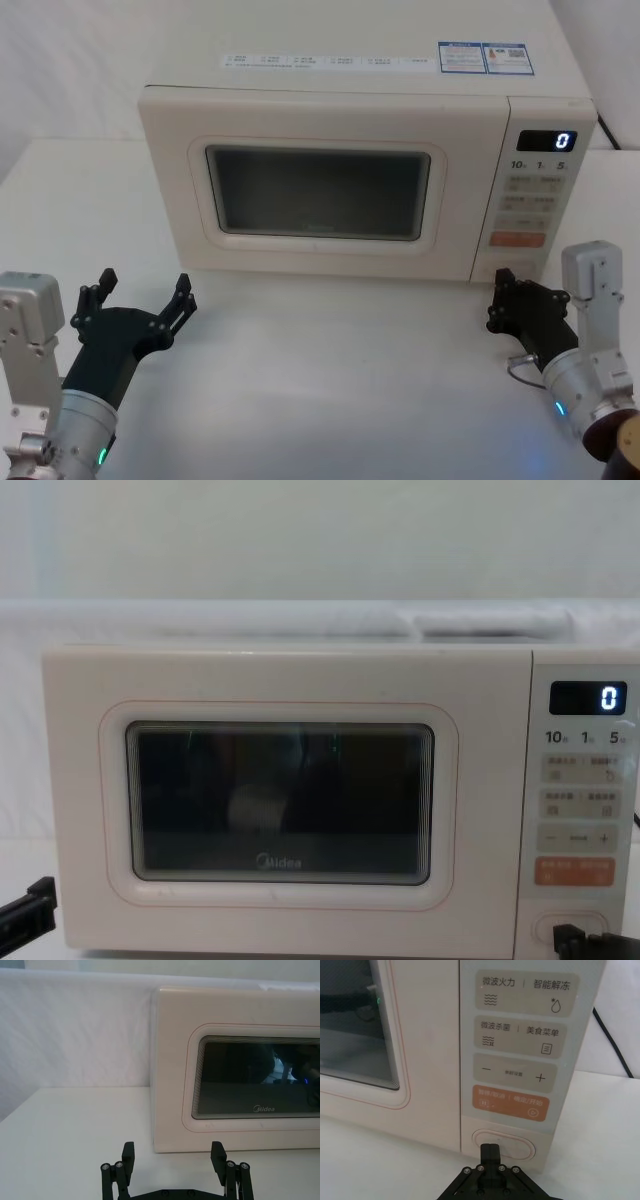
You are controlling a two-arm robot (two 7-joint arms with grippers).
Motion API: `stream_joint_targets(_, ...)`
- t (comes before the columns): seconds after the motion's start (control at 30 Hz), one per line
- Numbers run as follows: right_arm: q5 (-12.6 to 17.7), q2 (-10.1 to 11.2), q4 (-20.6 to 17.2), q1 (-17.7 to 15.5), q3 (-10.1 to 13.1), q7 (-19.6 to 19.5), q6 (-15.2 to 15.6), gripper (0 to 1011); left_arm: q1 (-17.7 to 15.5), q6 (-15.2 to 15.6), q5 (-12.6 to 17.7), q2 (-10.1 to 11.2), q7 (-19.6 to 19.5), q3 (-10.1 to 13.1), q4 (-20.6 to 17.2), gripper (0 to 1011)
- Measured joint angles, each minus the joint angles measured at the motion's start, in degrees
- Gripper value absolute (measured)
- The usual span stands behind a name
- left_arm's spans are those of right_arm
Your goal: Press the button to open the microwave door with one hand; close the microwave door with the other hand.
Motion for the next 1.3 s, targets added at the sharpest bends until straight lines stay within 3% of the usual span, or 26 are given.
stream_joint_targets(1.3, 0.4, -0.7, 2.0, 1.4, 1.8, -1.1, -0.9, 0, 0.0, 0.0, 0.0, 0.0, 0.0, 0.0, 0.0, 1001)
